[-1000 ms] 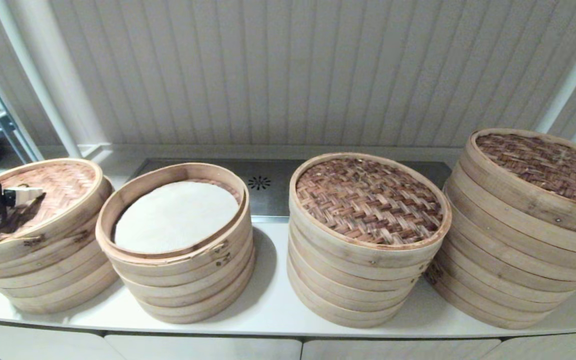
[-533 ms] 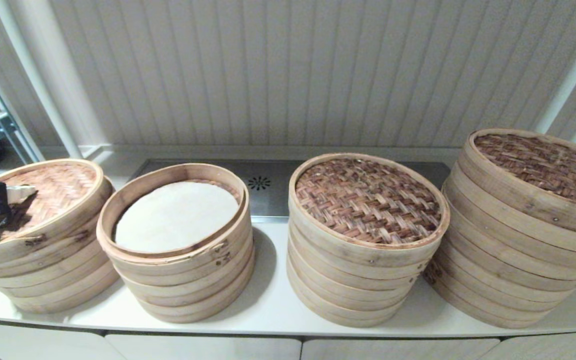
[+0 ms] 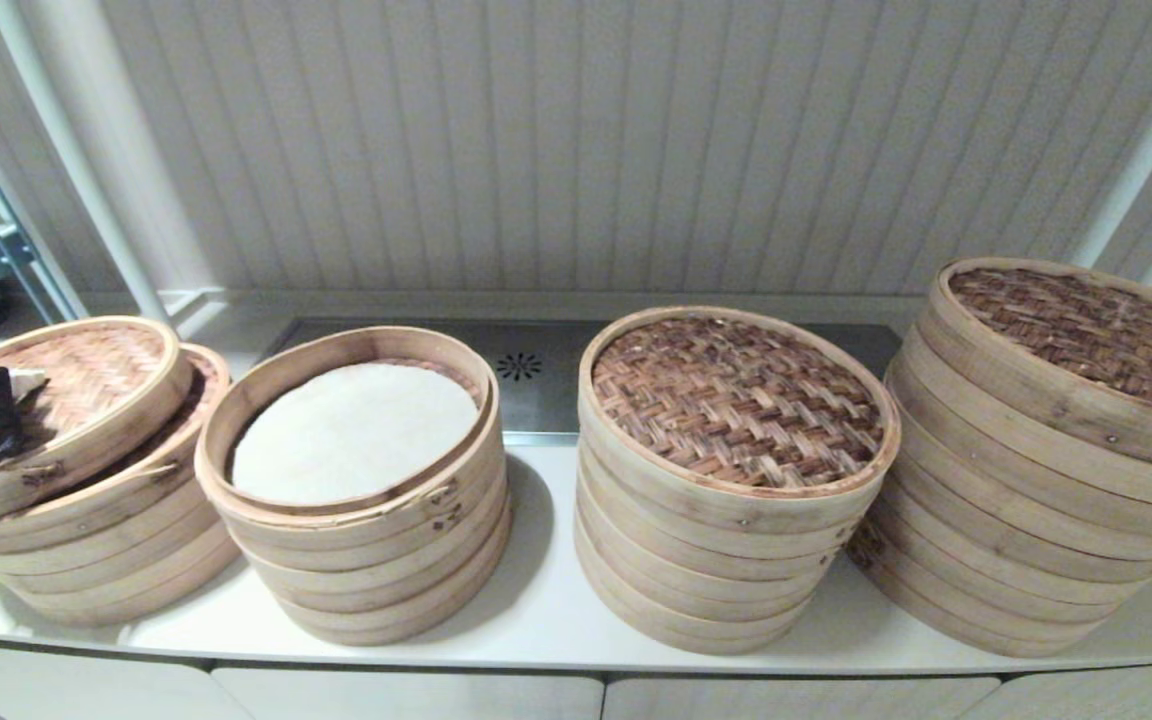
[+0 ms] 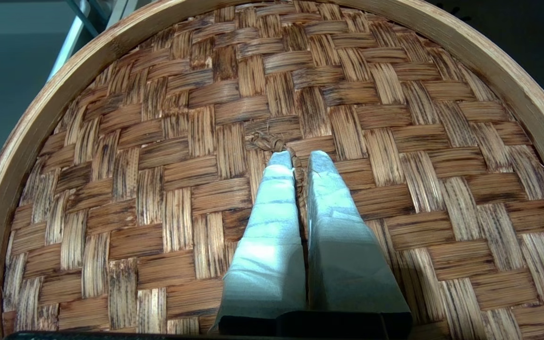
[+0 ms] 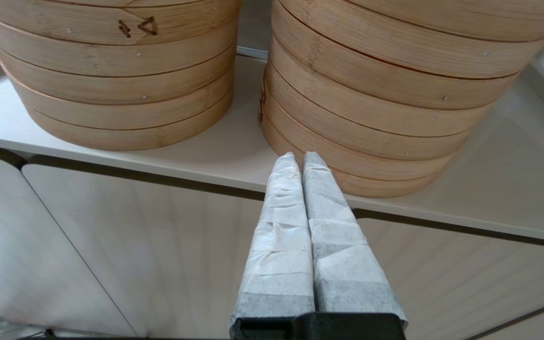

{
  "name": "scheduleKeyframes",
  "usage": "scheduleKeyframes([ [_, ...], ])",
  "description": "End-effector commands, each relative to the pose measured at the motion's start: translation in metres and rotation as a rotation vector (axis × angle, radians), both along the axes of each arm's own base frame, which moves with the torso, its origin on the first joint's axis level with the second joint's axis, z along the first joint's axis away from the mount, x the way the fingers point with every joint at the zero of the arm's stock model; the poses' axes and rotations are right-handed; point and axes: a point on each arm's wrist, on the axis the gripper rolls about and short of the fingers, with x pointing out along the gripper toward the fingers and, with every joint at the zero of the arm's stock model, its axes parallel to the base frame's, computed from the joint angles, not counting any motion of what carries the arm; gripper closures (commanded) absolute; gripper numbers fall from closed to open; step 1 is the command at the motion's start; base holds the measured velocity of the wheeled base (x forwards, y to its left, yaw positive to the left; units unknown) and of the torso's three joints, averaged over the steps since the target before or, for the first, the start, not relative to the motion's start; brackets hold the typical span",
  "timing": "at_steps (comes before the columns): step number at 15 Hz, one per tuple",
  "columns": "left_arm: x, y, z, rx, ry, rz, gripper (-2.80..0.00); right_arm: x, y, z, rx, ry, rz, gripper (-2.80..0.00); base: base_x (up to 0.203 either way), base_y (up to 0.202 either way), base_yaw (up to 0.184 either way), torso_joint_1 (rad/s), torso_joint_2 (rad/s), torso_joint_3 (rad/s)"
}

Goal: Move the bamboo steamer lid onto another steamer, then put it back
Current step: Pick up the steamer

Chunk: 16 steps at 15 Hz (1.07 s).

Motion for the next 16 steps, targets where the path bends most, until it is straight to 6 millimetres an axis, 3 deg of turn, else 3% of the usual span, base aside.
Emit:
scheduleKeyframes([
  [1,0.001,0.001,-0.003,-0.006,0.006,-0.003,0.00,0.000,0.000,0.000,-0.001,-0.001,0.000,0.00,0.000,0.000,0.000,0.000,0.00,0.000],
  [16,-0.009,-0.008,0.030,-0.027,-0.085,0.014,0.00,0.000,0.000,0.000,-0.001,0.000,0.000,0.00,0.000,0.000,0.000,0.000,0.00,0.000],
])
